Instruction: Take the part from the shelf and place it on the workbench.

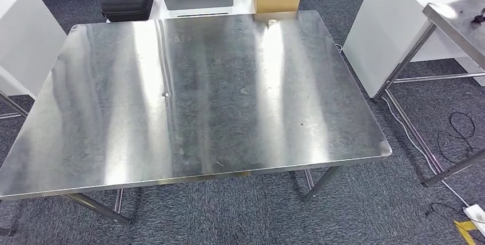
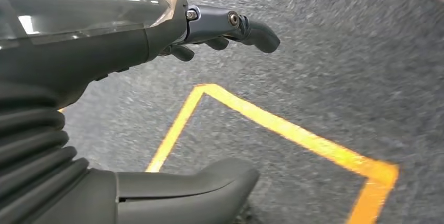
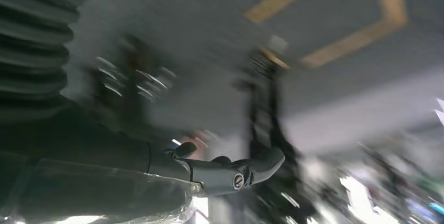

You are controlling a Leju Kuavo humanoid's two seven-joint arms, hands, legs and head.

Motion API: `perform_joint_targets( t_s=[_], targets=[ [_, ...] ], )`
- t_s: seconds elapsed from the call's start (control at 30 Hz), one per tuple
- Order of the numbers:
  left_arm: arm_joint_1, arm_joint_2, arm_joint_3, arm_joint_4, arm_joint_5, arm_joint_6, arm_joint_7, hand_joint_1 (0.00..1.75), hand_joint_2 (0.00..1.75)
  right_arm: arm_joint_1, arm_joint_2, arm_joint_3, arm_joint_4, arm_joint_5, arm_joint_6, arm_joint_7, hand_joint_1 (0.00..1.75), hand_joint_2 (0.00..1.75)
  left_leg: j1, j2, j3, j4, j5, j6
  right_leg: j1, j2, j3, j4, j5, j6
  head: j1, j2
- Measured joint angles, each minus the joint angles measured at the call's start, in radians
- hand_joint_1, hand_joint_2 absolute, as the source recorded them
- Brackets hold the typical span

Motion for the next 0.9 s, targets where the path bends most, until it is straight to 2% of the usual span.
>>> perform_joint_targets(
  t_s=[0.1,0.2,0.37,0.47,0.63,0.9],
  targets=[
    [-0.002,0.0,0.0,0.004,-0.012,0.002,0.021,0.0,0.0,0.002,0.056,-0.05,0.102,0.026,0.0,0.087,0.0,0.0,0.0,0.004,0.002,0.0,0.0,0.0,0.0,0.002,0.0,0.0,0.0,0.0,0.0,0.0],
    [-0.002,0.0,0.0,0.008,-0.016,0.0,0.029,0.0,0.0,0.003,0.098,-0.076,0.184,0.057,0.0,0.128,0.0,0.0,0.0,0.004,0.003,0.0,0.0,0.0,0.0,0.003,0.001,0.0,0.0,-0.001,0.0,0.0],
    [-0.003,0.0,-0.002,0.008,-0.031,-0.026,0.054,0.0,0.0,0.002,0.118,-0.08,0.334,0.106,0.01,0.231,0.0,0.0,0.0,0.005,0.003,0.0,0.0,0.0,0.0,0.003,0.002,0.0,0.0,-0.001,0.001,0.0],
    [-0.005,0.0,-0.003,0.008,-0.049,-0.046,0.074,0.0,0.0,0.004,0.142,-0.062,0.389,0.152,0.051,0.295,0.0,0.0,0.0,0.005,0.003,0.0,0.0,0.0,0.0,0.003,0.002,0.0,0.0,-0.001,0.0,0.0],
    [-0.007,0.0,-0.004,0.008,-0.067,-0.076,0.108,0.0,0.0,0.004,0.179,-0.035,0.456,0.17,0.154,0.336,0.0,0.0,0.0,0.005,0.004,0.0,0.0,0.0,0.0,0.003,0.002,0.0,0.0,-0.001,0.0,0.0],
    [-0.008,0.003,-0.004,0.01,-0.069,-0.13,0.14,0.0,0.0,0.006,0.204,-0.015,0.499,0.17,0.245,0.373,0.0,0.0,0.0,0.005,0.004,0.0,0.0,0.0,0.0,0.003,0.002,0.0,0.0,-0.001,0.0,0.0]
  ],
)
